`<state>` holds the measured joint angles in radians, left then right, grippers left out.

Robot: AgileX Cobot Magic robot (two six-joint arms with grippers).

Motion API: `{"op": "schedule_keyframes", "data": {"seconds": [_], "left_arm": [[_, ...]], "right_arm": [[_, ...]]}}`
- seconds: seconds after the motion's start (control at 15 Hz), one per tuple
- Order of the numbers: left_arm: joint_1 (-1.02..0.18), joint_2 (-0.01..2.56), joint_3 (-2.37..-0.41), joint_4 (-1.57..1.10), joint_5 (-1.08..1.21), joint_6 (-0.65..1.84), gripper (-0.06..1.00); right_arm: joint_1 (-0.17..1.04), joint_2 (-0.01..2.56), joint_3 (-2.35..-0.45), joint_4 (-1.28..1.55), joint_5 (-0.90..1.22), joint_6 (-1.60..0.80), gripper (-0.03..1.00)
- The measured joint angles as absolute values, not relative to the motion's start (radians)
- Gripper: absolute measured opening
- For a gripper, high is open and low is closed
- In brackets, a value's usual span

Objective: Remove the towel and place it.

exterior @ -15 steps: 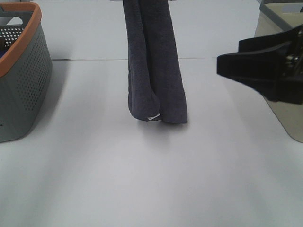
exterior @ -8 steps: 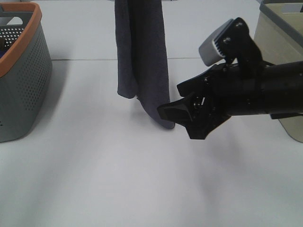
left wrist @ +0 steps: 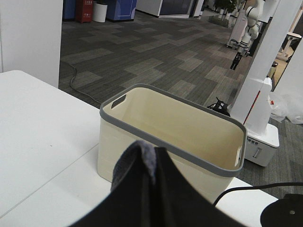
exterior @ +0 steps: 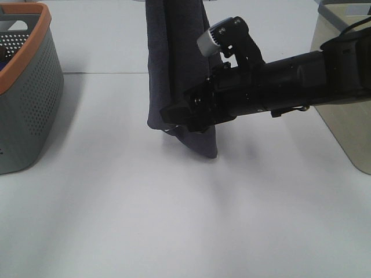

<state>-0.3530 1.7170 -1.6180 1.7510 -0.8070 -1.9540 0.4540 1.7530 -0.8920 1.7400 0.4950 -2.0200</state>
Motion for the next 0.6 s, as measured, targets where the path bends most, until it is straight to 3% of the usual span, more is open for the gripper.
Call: {"op": "schedule_keyframes", "data": {"seconds": [0.27, 0.4, 0.6], "left_arm": [[-0.353, 1.717, -1.618, 1.751, -0.807, -1.954, 0.00], [-0.353, 1.717, -1.618, 1.751, -0.807, -1.954, 0.00], [-0.353, 1.717, -1.618, 1.751, -0.807, -1.954, 0.00]], "right_arm": [[0.457, 1.849, -0.981, 1.741, 0.508, -1.983, 0.68], [0.524, 1.900, -1.047, 1.741, 0.451, -1.976, 0.68], [0.578, 1.922, -1.078, 1.741, 0.325, -1.976, 0.61]]}}
